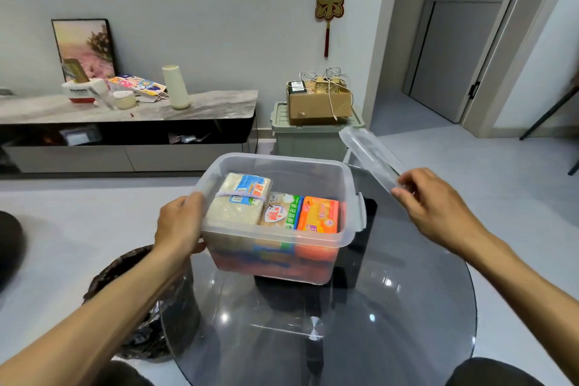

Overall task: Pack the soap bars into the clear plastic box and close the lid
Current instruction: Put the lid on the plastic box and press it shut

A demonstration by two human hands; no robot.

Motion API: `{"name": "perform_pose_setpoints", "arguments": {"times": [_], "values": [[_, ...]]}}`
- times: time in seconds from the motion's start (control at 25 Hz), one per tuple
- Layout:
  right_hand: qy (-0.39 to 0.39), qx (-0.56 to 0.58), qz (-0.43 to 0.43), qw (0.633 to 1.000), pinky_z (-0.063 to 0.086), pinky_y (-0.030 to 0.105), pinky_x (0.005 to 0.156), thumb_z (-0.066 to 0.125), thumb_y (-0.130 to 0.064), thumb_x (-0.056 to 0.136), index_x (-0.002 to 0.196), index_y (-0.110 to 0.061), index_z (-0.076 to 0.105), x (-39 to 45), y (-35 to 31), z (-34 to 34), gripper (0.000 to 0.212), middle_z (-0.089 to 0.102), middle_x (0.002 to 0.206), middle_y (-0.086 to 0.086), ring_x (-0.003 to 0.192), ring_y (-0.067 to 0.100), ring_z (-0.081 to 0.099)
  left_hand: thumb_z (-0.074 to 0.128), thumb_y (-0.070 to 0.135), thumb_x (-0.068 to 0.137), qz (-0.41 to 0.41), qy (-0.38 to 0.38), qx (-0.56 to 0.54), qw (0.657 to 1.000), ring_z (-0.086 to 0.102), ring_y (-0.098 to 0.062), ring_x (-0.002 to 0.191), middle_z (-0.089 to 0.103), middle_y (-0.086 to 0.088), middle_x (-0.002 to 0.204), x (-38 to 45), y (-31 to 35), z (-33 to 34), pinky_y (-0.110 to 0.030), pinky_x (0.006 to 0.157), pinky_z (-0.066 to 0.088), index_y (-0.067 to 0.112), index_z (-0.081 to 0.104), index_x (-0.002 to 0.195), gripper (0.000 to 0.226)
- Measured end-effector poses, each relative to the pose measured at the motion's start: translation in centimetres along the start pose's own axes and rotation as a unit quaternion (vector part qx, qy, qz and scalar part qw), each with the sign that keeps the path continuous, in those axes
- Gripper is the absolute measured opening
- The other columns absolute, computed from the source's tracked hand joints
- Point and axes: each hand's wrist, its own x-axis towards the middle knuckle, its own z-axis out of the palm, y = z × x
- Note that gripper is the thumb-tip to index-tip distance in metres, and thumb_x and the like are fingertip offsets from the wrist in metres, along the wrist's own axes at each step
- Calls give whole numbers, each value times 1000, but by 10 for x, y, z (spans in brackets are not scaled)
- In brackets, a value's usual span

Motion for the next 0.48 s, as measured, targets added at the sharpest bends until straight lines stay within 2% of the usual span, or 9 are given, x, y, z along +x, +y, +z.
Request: {"name": "perform_pose_setpoints", "arguments": {"times": [0.08, 0.16, 0.28, 0.36, 0.48], "values": [[3, 9, -72, 997, 38, 29, 63, 55, -37, 91, 98, -19, 54, 5, -16, -17, 19, 54, 90, -2, 73, 13, 50, 46, 49, 74, -2, -9, -11, 1000, 61, -32, 70, 68, -10, 81, -12, 4, 13, -40, 54, 56, 15, 65, 78, 39], [-28, -14, -168, 985, 40, 32, 68, 51, -38, 93, 103, -16, 55, 7, -43, -25, 25, 51, 92, -5, 77, 16, 47, 40, 59, 83, -27, -37, -42, 998, 62, -28, 68, 68, -4, 81, -19, 12, 28, -34, 54, 54, 20, 65, 81, 46], [-103, -68, -269, 955, 43, 35, 76, 51, -33, 96, 109, -12, 57, 6, -83, -18, 25, 52, 98, 1, 87, 20, 48, 30, 69, 92, -101, -146, -125, 976, 63, -24, 73, 73, -1, 86, -33, 23, 43, -30, 64, 50, 24, 68, 100, 60], [-139, -104, -280, 944, 42, 35, 82, 52, -31, 97, 115, -12, 57, 3, -95, -8, 27, 55, 108, 6, 94, 23, 50, 28, 71, 92, -135, -209, -167, 954, 66, -25, 79, 77, -1, 82, -38, 24, 41, -34, 69, 54, 23, 70, 105, 65], [-163, -137, -274, 938, 39, 32, 85, 50, -32, 98, 119, -14, 55, -1, -97, -3, 28, 54, 116, 5, 98, 22, 49, 37, 70, 90, -134, -228, -155, 952, 67, -29, 87, 76, -7, 93, -29, 25, 29, -39, 77, 53, 20, 68, 104, 61]]}}
